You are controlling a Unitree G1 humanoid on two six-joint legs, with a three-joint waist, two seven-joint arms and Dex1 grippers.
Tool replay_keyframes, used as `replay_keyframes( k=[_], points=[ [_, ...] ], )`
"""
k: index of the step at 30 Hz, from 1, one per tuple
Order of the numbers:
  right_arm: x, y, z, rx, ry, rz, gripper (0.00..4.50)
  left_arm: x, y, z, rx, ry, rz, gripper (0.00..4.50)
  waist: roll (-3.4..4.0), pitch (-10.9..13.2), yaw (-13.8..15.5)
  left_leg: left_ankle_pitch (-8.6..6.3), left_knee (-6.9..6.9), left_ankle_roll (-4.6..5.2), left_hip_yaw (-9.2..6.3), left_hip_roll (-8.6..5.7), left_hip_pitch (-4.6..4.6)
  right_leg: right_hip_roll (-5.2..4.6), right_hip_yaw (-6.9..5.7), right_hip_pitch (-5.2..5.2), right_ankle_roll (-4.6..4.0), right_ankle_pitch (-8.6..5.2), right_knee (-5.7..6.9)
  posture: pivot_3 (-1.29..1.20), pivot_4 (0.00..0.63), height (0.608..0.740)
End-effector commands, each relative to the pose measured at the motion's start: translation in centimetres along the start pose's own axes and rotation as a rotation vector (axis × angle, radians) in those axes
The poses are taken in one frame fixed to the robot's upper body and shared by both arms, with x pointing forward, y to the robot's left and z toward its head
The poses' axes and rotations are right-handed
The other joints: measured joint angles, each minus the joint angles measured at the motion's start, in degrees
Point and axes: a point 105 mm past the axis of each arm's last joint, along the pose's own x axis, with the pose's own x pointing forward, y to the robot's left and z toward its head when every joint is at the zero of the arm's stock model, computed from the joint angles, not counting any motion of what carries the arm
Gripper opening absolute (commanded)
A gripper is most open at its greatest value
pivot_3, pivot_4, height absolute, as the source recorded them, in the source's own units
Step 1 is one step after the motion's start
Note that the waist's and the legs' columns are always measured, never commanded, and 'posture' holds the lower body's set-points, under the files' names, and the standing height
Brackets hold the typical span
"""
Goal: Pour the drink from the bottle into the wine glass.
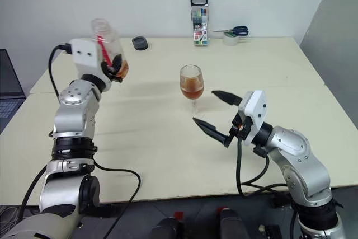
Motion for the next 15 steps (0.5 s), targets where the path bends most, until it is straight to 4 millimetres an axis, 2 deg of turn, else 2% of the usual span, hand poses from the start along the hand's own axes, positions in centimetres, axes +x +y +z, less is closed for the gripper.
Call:
replay_keyframes(
  k=[1, 3, 7, 12, 15],
  points=[
    [-0.1, 1.1, 0.7, -0.021, -0.023, 0.066, 4.5, -1.1, 0.7, -0.8, -0.085, 0.003, 0.007, 1.66, -0.01, -0.01, 0.02, 0.0, -0.01, 0.0, -0.02, 0.01, 0.1, 0.0, -0.02, 0.11, 0.0, 0.0, -0.01, 0.0, 0.15, 0.74],
    [0.0, 0.9, 0.4, -0.017, -0.02, 0.063, 4.5, -1.7, 1.1, -2.9, -0.22, 0.046, 0.015, 1.66, -0.02, -0.01, 0.03, -0.01, -0.01, 0.01, 0.0, 0.01, 0.15, 0.0, -0.01, 0.13, 0.0, 0.0, 0.0, 0.0, 0.15, 0.74],
    [0.5, 0.4, 0.2, -0.011, -0.027, 0.052, 4.5, -2.7, 1.7, -6.1, -0.172, 0.112, 0.025, 1.66, -0.07, -0.04, 0.03, 0.01, 0.0, -0.02, -0.03, 0.02, 0.15, 0.01, -0.04, 0.13, 0.0, 0.0, 0.0, 0.0, 0.15, 0.74],
    [0.8, 0.3, 0.1, -0.008, -0.03, 0.055, 4.5, -3.1, 1.4, -8.0, -0.159, 0.152, 0.022, 1.66, -0.09, -0.05, 0.18, 0.01, -0.01, -0.03, -0.05, 0.02, 0.12, -0.01, -0.04, 0.12, -0.01, 0.0, -0.02, 0.0, 0.15, 0.74],
    [0.8, 0.5, 0.1, -0.006, -0.031, 0.058, 4.5, -3.0, 1.0, -8.1, -0.147, 0.15, 0.01, 1.66, -0.11, -0.06, 0.22, 0.01, -0.01, -0.02, -0.04, -0.01, 0.12, -0.05, -0.04, 0.13, 0.0, 0.0, -0.03, 0.0, 0.15, 0.74]
  ],
)
